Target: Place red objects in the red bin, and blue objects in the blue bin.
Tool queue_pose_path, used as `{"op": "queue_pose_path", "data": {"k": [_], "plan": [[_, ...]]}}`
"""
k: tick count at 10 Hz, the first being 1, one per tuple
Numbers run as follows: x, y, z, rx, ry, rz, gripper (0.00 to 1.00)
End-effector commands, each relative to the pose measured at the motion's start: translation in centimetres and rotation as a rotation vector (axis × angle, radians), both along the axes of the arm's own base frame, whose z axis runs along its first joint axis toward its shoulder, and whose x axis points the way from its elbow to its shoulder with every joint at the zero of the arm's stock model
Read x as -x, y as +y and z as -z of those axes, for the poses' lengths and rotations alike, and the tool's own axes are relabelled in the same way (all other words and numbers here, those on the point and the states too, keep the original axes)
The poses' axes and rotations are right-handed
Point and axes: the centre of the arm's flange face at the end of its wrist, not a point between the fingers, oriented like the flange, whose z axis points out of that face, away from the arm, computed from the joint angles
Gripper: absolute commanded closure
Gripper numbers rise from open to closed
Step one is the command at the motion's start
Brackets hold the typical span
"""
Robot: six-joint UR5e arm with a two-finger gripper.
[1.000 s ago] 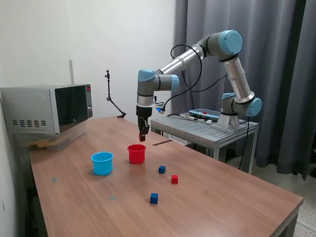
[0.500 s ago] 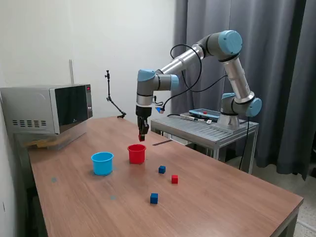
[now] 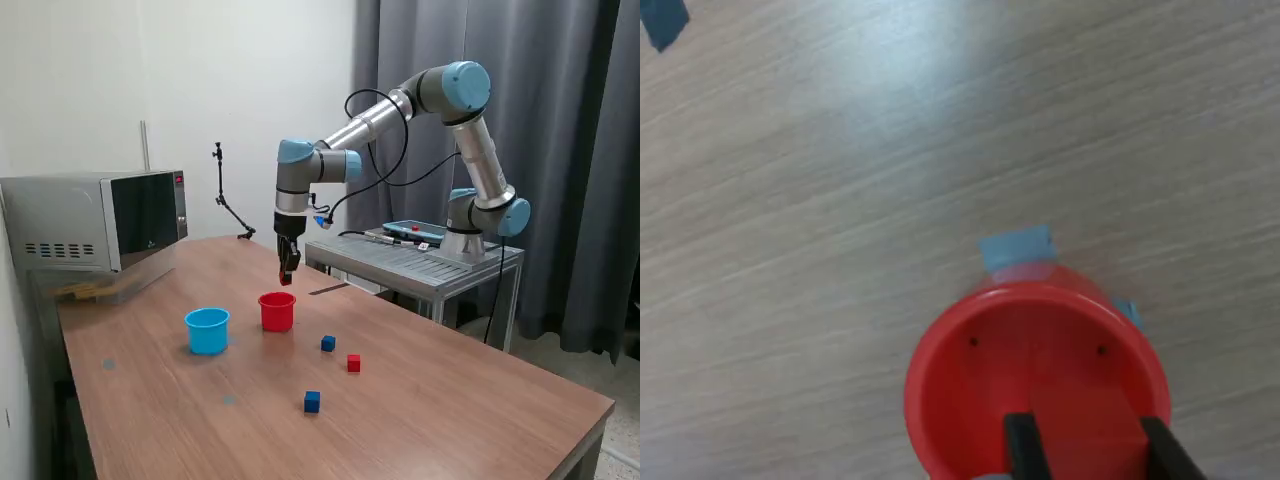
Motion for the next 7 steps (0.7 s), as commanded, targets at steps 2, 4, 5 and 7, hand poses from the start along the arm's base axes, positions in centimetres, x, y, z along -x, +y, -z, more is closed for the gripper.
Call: {"op": "queue_pose_path", "data": {"k": [2,4,5,7], "plan": [[0.03,0.07,-0.04,-0.001,0.002,0.001,1.0],[0.0,0.05,0.13,0.002,0.0,0.001,1.0],[-0.01,0.06,0.03,0.0,0.001,0.001,1.0],[-0.01,-0.03,0.02,-0.002,0.0,-0.001,0.0]]}}
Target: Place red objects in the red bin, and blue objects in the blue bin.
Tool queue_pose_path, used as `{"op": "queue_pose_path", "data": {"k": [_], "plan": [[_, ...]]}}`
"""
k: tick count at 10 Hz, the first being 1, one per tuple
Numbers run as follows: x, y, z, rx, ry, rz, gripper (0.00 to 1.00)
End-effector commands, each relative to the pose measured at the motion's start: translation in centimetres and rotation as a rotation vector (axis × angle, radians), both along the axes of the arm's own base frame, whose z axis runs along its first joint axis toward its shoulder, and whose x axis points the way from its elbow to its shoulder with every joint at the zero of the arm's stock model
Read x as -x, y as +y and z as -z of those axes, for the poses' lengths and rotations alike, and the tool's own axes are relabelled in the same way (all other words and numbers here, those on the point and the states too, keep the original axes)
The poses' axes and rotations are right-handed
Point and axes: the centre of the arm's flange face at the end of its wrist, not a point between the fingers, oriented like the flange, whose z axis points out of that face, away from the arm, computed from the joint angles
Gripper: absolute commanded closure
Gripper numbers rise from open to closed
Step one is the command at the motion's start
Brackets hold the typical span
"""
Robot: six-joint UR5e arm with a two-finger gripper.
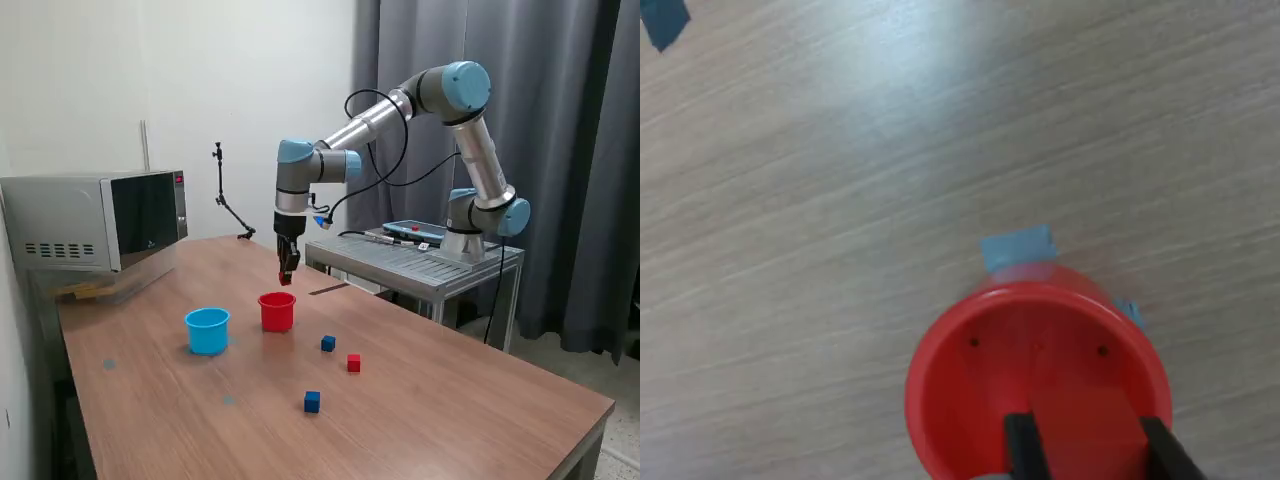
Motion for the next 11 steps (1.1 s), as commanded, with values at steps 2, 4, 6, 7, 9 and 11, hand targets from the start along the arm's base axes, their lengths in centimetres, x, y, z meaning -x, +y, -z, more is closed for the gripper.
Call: {"op": "queue_pose_path", "data": {"k": [2,4,6,7,9,11], "plan": [[0.0,-0.1,0.0,-0.001,-0.001,-0.001,0.0],[0.0,-0.1,0.0,0.001,-0.001,-0.001,0.0],[0.0,-0.1,0.0,0.001,-0.001,-0.001,0.0],[0.0,-0.1,0.0,0.002,0.001,-0.001,0.0],[0.1,-3.2,-0.2,0.003,0.005,-0.044,0.0],[0.0,-8.7,-0.4,0.005,0.005,-0.123,0.0]]}}
